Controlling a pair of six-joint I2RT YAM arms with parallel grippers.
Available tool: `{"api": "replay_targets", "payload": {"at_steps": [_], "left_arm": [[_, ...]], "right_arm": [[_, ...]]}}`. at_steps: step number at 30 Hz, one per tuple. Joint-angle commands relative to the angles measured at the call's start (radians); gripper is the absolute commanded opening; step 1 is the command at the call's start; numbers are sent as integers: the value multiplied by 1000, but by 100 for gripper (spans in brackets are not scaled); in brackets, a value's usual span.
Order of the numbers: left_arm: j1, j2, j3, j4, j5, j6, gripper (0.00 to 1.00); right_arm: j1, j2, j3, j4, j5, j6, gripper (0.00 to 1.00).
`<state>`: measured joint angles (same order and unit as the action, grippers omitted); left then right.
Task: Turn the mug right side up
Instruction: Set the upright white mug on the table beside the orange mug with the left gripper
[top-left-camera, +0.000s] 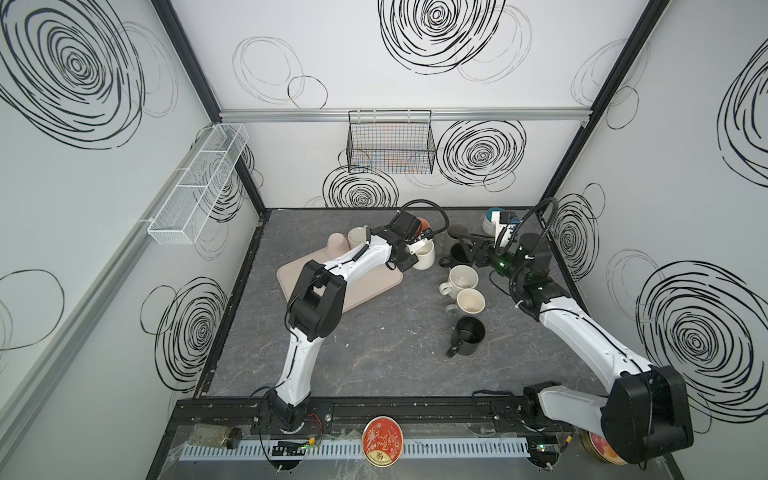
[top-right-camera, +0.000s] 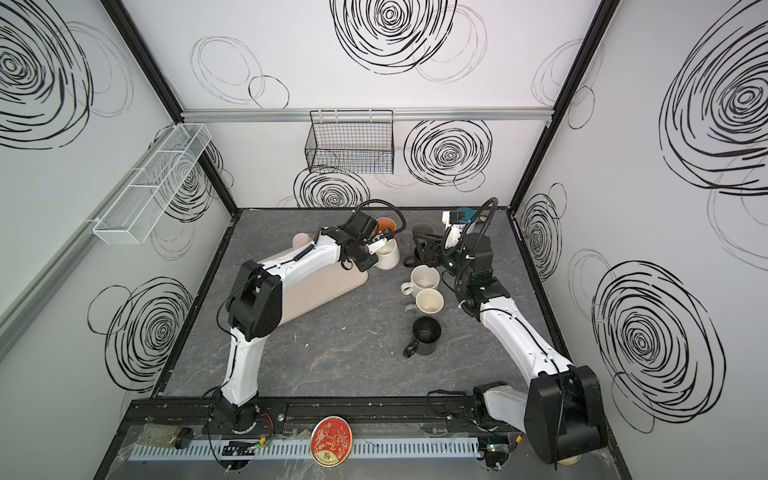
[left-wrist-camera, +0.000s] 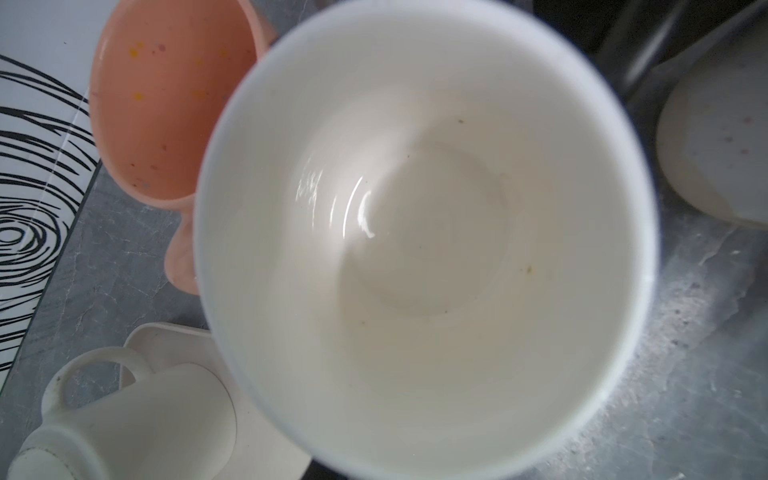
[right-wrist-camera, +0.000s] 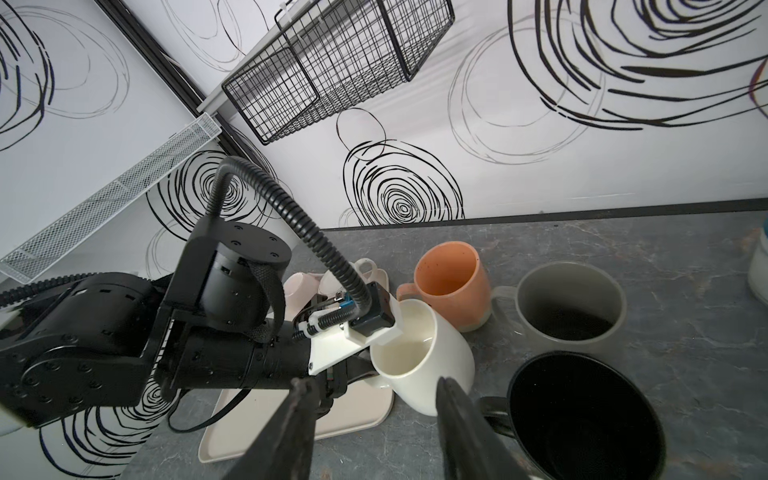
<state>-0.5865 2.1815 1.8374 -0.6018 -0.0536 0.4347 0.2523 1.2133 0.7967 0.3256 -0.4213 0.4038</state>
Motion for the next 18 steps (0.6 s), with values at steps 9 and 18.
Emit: {"api": "replay_targets", "payload": {"at_steps": [9, 18], "left_arm": [[-6, 109, 154, 22, -92, 56, 0], [-1, 114, 152, 42, -107, 52, 30]], "right_arm": [[-11, 47, 13, 35, -42, 12, 50], [-12, 67, 31, 25, -66, 21, 50]]}}
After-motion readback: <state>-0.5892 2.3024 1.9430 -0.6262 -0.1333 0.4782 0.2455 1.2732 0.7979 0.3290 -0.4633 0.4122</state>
